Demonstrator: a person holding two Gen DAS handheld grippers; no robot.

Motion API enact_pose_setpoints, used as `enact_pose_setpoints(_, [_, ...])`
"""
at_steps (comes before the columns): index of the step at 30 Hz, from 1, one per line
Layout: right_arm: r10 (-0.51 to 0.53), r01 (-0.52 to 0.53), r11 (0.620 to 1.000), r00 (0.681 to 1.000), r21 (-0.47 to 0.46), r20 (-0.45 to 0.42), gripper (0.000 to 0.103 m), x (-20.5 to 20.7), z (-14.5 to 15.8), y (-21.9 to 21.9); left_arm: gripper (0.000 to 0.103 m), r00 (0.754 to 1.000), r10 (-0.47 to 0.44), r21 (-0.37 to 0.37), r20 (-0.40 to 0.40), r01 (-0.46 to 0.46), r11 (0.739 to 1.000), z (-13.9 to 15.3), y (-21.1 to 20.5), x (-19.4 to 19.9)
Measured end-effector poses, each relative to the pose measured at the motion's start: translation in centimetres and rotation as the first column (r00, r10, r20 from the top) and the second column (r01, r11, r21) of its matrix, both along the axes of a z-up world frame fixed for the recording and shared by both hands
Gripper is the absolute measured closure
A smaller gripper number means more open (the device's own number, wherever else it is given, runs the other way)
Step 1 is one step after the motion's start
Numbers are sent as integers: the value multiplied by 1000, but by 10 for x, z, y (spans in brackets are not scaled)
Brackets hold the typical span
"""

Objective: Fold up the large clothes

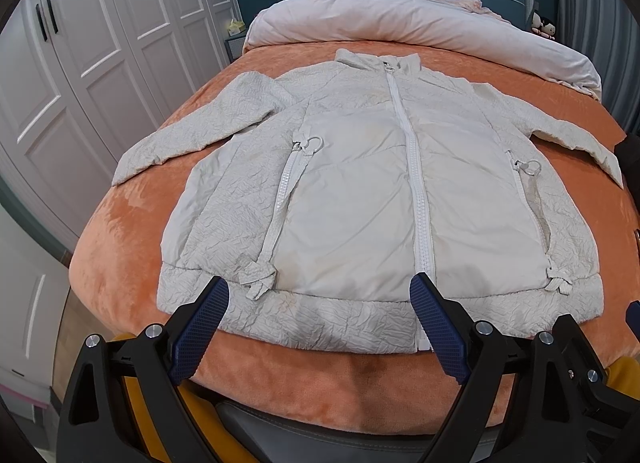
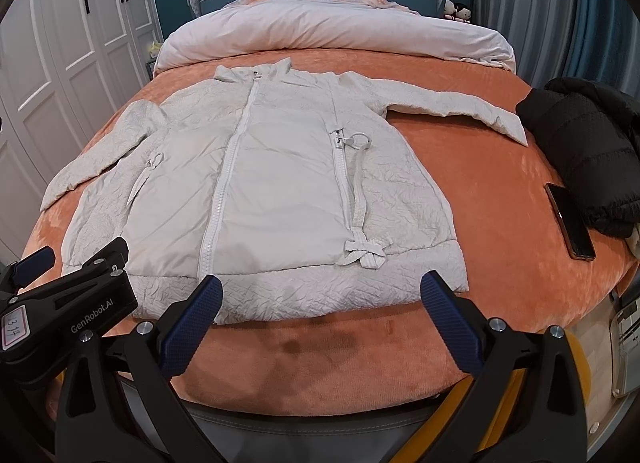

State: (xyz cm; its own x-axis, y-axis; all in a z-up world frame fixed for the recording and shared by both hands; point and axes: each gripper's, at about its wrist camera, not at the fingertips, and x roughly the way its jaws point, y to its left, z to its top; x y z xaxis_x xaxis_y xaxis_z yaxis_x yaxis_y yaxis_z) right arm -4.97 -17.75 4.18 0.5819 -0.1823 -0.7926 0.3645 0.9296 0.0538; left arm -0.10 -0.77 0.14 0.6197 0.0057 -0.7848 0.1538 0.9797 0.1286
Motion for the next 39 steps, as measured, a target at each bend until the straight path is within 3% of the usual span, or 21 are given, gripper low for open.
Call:
enact_pose_setpoints(24, [-12,12,1000,999,13,-32,7,5,-10,-2,16,1000,-2,21,-15,2,1000,-12,-4,4])
enact_pose_setpoints(31, [11,-8,998,998,60,-54,6,14,-26,-12,13,997,-6,-12,-78,5,1000,-26,-7,16])
enact_pose_setpoints(36, [-9,12,994,1000,108,-28,6,29,-35,-46,9,997,8,-51,-77,-12,999,-28,-3,38])
enact_pose_setpoints(39, [-97,97,986,995,133,-11,6,52,-39,-104,8,996,40,-66,-79,-45,997,-28,4,65])
